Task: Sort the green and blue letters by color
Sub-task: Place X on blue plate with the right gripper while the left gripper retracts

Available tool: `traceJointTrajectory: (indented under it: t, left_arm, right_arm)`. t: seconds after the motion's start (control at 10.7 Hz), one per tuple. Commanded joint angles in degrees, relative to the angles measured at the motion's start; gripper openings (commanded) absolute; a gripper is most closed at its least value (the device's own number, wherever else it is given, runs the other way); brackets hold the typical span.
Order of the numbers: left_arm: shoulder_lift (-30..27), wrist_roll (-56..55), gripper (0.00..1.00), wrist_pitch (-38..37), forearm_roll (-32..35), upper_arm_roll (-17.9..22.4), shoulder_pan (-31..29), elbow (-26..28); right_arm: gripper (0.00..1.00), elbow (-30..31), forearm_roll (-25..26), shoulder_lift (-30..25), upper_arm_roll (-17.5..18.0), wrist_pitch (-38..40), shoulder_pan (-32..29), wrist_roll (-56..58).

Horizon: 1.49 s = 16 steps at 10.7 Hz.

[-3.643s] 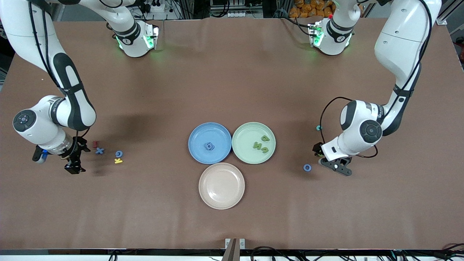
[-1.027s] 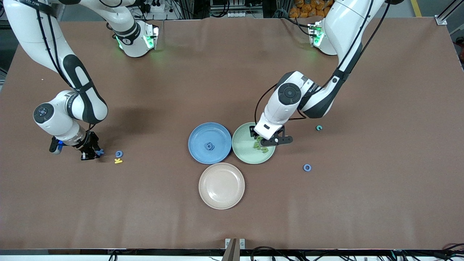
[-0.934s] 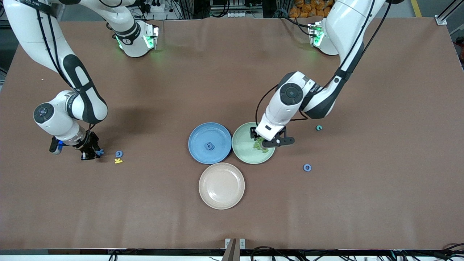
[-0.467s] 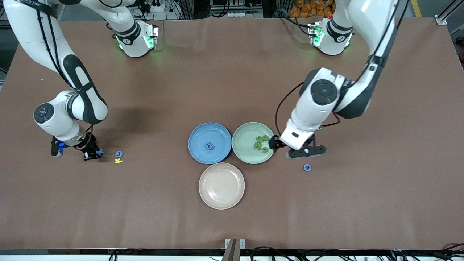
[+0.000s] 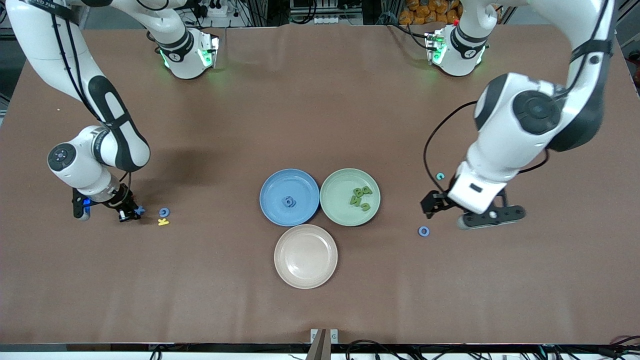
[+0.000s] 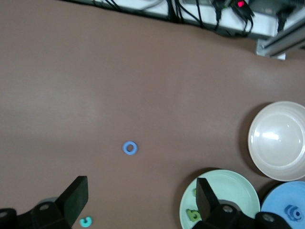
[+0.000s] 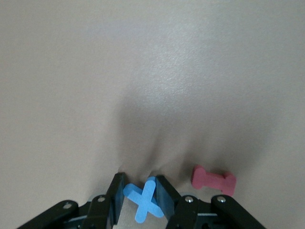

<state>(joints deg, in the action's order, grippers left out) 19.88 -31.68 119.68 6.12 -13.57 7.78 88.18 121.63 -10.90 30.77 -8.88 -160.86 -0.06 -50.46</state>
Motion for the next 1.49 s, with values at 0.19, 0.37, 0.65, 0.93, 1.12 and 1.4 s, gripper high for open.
traceJointTrajectory:
  t: [0.19, 0.37, 0.65, 0.93, 1.12, 1.4]
  left_arm:
    - [-9.8, 13.9, 1.0, -8.7, -6.0, -0.4, -9.7, 0.6]
    - [-12.4, 15.1, 1.0, -12.7, -5.9, -0.1, -11.6, 0.5]
    - [-14.9, 16.5, 1.0, -16.1, -5.5, 0.2, -11.9, 0.3]
    - [-16.4, 16.7, 1.0, -16.8, -5.9, 0.4, -13.1, 0.4]
    - [-16.9, 16.7, 1.0, -17.5, -5.9, 0.4, -14.0, 0.6]
    - [-17.0, 16.7, 1.0, -18.9, -5.3, 0.3, -13.9, 0.5]
  right_arm:
    - [0.03, -5.2, -0.3, -0.4, 0.7, 7.6, -0.3, 3.4]
    - [0.03, -5.9, -0.3, -2.0, 0.7, 9.8, 0.0, 3.8]
    - [0.03, -7.7, -0.3, -4.4, 0.9, 14.3, 4.7, 6.1]
    - [0.02, -11.3, -0.5, -4.1, 3.3, 14.4, 13.3, 5.5]
    - [0.02, -12.5, -0.3, -3.8, 3.3, 14.2, 20.4, 6.2]
    - [0.02, -14.9, -0.9, -2.6, 4.9, 14.3, 29.0, 5.5]
